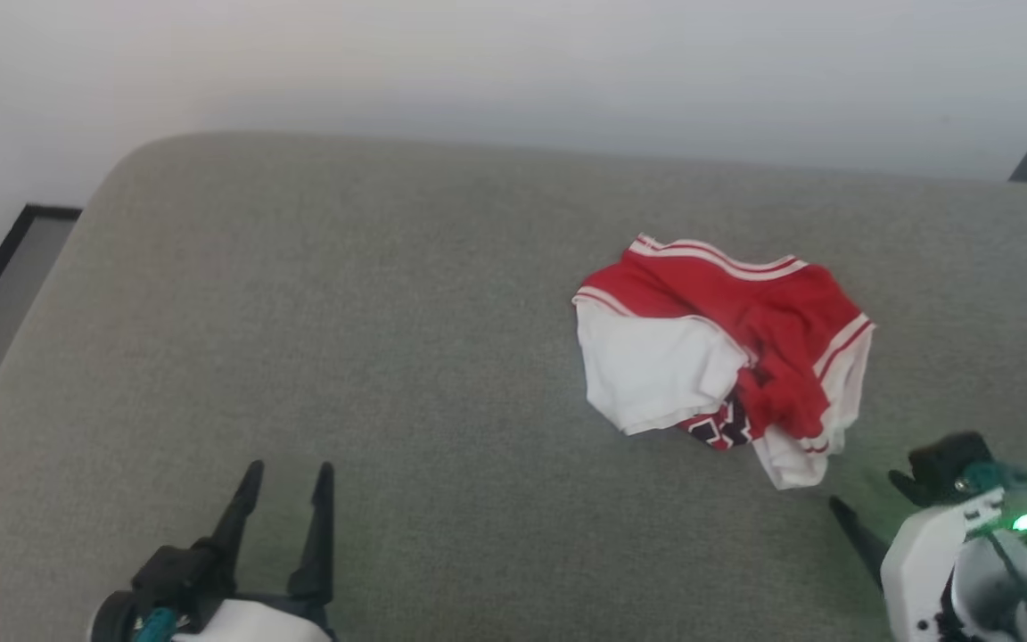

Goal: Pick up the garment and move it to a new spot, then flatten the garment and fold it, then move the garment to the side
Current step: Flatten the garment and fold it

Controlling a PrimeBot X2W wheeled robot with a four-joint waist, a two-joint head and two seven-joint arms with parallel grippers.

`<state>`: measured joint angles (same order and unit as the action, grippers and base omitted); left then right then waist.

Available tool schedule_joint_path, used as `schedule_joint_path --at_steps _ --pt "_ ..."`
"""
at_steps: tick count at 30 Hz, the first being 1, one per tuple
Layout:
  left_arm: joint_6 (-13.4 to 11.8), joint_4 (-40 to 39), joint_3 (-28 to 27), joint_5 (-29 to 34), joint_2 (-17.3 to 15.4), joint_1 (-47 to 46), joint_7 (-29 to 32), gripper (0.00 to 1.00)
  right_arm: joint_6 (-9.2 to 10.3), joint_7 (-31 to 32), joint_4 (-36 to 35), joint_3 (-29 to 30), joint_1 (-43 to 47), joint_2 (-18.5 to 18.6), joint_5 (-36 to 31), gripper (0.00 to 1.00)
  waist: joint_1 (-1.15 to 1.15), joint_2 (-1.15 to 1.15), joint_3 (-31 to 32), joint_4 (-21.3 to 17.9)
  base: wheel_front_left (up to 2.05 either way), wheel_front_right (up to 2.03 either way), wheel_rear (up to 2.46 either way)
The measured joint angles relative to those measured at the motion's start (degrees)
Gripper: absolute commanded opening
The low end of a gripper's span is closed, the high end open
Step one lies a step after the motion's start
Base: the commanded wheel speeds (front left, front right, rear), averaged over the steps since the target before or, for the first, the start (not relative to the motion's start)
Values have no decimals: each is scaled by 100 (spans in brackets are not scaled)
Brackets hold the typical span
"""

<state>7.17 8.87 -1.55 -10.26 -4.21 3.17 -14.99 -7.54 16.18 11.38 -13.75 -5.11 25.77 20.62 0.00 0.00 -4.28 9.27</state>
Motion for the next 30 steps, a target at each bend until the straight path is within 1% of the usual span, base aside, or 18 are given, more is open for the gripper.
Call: schedule_joint_path --at_steps 4,7,10,13,19,20,21,22,23,24,25,26,30 --pt "15 83 125 -46 80 -128 0 100 1 984 -367 -325 -172 503 281 100 0 0 -198 121 0 0 0" --pt "15 153 244 -87 104 -238 0 100 0 1455 -647 -397 -329 691 466 100 0 0 -360 227 0 0 0" --pt "16 201 326 -154 120 -346 0 100 0 1850 -901 -321 -454 742 563 100 0 0 -518 339 0 0 0" --pt "16 224 424 -359 119 -424 0 100 0 2198 -1077 -218 -491 821 555 100 0 0 -657 444 0 0 0" --pt "-19 233 595 -531 122 -604 0 100 0 2508 -1146 -76 -526 809 441 100 0 0 -897 598 0 0 0" --pt "-23 240 613 -566 124 -630 0 100 0 2528 -1140 -62 -521 784 425 87 0 0 -927 618 0 0 0" --pt "-35 240 619 -592 125 -655 0 100 0 2562 -1136 -33 -514 749 421 65 0 0 -955 632 0 0 0" --pt "-37 238 615 -593 123 -678 0 100 0 2590 -1140 -29 -508 738 391 48 0 0 -978 640 0 0 0" --pt "-45 238 614 -609 121 -693 0 100 0 2627 -1166 -48 -499 743 375 45 0 0 -996 643 0 0 0" --pt "-57 237 610 -637 124 -698 0 100 0 2633 -1193 -59 -487 740 374 39 0 0 -1012 639 0 0 0" --pt "-57 237 610 -637 124 -698 0 100 0 2633 -1193 -59 -487 740 374 23 0 0 -1012 639 0 0 0" --pt "-62 241 616 -656 122 -706 0 100 -1 2637 -1221 -38 -481 726 342 0 0 0 -1043 621 0 0 0" --pt "-62 248 631 -689 124 -819 0 100 -2 2618 -1230 -9 -507 716 285 0 0 0 -1093 553 0 0 0"
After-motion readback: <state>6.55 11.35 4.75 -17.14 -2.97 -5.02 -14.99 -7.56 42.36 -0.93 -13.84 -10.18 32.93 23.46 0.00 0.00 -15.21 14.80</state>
